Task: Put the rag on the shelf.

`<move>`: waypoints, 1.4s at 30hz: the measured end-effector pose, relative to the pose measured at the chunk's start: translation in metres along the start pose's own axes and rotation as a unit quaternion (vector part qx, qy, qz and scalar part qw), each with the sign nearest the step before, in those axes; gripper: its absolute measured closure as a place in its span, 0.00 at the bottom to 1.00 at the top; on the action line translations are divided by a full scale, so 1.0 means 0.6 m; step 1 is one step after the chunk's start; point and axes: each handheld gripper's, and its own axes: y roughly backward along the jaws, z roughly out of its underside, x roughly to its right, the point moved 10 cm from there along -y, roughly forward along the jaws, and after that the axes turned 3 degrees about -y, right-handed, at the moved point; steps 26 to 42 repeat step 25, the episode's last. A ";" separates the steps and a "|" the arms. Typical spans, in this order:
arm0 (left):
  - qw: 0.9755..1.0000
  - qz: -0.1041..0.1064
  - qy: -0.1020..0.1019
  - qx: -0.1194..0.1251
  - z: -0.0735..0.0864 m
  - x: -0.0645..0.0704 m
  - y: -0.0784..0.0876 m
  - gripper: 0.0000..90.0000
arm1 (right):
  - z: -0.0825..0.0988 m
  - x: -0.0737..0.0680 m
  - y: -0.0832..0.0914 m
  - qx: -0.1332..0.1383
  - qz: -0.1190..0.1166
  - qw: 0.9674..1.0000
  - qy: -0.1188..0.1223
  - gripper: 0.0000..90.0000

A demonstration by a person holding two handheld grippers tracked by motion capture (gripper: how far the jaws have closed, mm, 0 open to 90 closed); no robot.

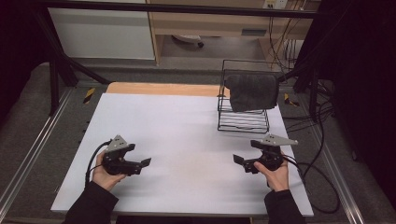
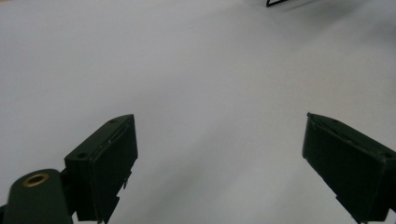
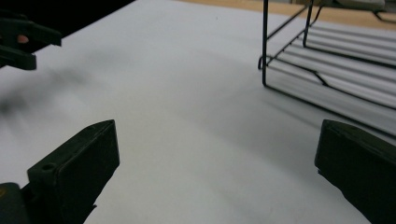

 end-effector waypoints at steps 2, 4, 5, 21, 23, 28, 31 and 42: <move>1.000 -0.004 -0.002 -0.004 0.015 -0.004 0.005 0.11 | 0.020 0.006 -0.002 -0.010 0.001 1.000 -0.001 0.01; 1.000 -0.007 -0.006 -0.008 0.027 -0.007 0.010 0.11 | 0.039 0.010 -0.003 -0.015 0.000 1.000 -0.006 0.01; 1.000 -0.006 -0.002 -0.006 0.031 -0.007 0.012 0.11 | 0.047 0.013 -0.002 -0.019 -0.001 1.000 -0.005 0.01; 1.000 -0.003 0.004 -0.013 0.071 -0.013 0.013 0.12 | 0.112 0.042 -0.001 -0.058 -0.001 0.998 -0.013 0.01; 1.000 -0.002 0.001 -0.011 0.070 -0.013 0.013 0.12 | 0.114 0.043 -0.003 -0.063 0.001 0.998 -0.012 0.01; 1.000 -0.002 0.002 -0.009 0.069 -0.014 0.013 0.12 | 0.117 0.042 -0.005 -0.068 0.000 0.998 -0.012 0.01; 1.000 -0.002 0.002 -0.009 0.069 -0.014 0.013 0.12 | 0.117 0.042 -0.005 -0.068 0.000 0.998 -0.012 0.01; 1.000 -0.002 0.002 -0.009 0.069 -0.014 0.013 0.12 | 0.117 0.042 -0.005 -0.068 0.000 0.998 -0.012 0.01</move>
